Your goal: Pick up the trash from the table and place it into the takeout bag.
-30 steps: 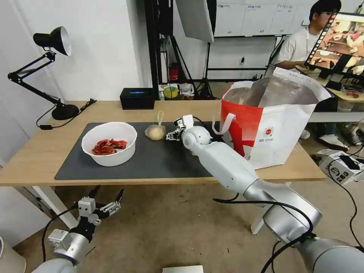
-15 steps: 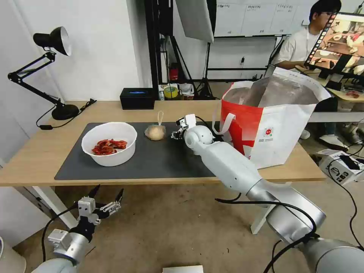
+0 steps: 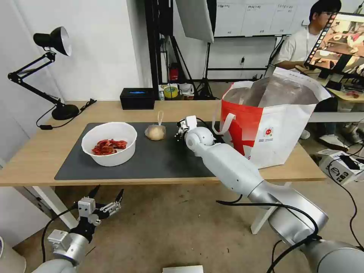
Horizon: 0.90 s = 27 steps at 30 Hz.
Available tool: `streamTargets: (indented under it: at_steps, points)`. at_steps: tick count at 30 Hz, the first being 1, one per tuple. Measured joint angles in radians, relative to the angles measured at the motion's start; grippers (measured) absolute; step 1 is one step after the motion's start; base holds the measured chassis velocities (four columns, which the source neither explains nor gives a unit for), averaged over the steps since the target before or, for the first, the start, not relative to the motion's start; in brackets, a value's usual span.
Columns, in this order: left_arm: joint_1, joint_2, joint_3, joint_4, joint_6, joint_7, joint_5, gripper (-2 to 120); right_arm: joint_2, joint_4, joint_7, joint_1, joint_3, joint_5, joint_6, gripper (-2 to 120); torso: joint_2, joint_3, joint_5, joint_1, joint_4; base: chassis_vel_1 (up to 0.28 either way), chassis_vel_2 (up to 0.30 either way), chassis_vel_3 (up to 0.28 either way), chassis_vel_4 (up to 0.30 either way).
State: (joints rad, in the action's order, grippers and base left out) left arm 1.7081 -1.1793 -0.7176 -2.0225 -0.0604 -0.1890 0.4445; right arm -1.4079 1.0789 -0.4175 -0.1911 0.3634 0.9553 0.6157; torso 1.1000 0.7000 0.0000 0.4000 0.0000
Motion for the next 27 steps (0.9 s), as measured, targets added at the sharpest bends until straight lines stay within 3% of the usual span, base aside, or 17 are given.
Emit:
streamTargets:
  at_steps: [8,14,16,17,19,22,27]
  points:
    - [0.015,-0.005,-0.012,-0.011,-0.001,0.002,0.0,100,0.052,0.122,-0.009,-0.01,-0.016,0.036,-0.033,0,0.0,0.0,0.0,0.0,0.0002,0.0,0.0,0.0,0.0]
    - [0.03,-0.01,-0.022,-0.026,-0.003,0.002,0.0,100,0.156,0.361,-0.05,-0.065,-0.042,0.087,-0.04,0,0.0,0.0,0.0001,0.0,0.0,0.0,0.0,0.0,0.0]
    - [0.031,-0.01,-0.023,-0.026,-0.003,0.002,0.0,100,0.158,0.365,-0.051,-0.066,-0.043,0.087,-0.04,0,0.0,0.0,0.0,0.0,0.0,0.0,0.0,0.0,0.0]
    - [0.039,-0.012,-0.028,-0.033,-0.004,0.002,0.0,100,0.214,0.474,-0.068,-0.111,-0.06,0.083,-0.059,0,0.0,0.0,0.0,0.0,0.0,0.0,0.0,0.0,0.0]
    - [0.042,-0.012,-0.031,-0.036,-0.004,0.002,0.0,100,0.232,0.508,-0.071,-0.128,-0.065,0.078,-0.067,0,0.0,0.0,0.0001,0.0,-0.0002,0.0,0.0,0.0,0.0]
    - [0.051,-0.012,-0.039,-0.046,-0.005,0.002,0.001,100,0.308,0.66,-0.079,-0.213,-0.101,0.069,-0.099,0,0.0,0.0,0.0002,0.0,-0.0001,0.0,0.0,0.0,0.0]
    - [0.053,-0.015,-0.04,-0.05,-0.005,0.002,0.001,100,0.357,0.76,-0.078,-0.284,-0.141,0.056,-0.136,0,0.0,0.0,0.0002,0.0,0.0,0.0,0.0,0.0,0.0]
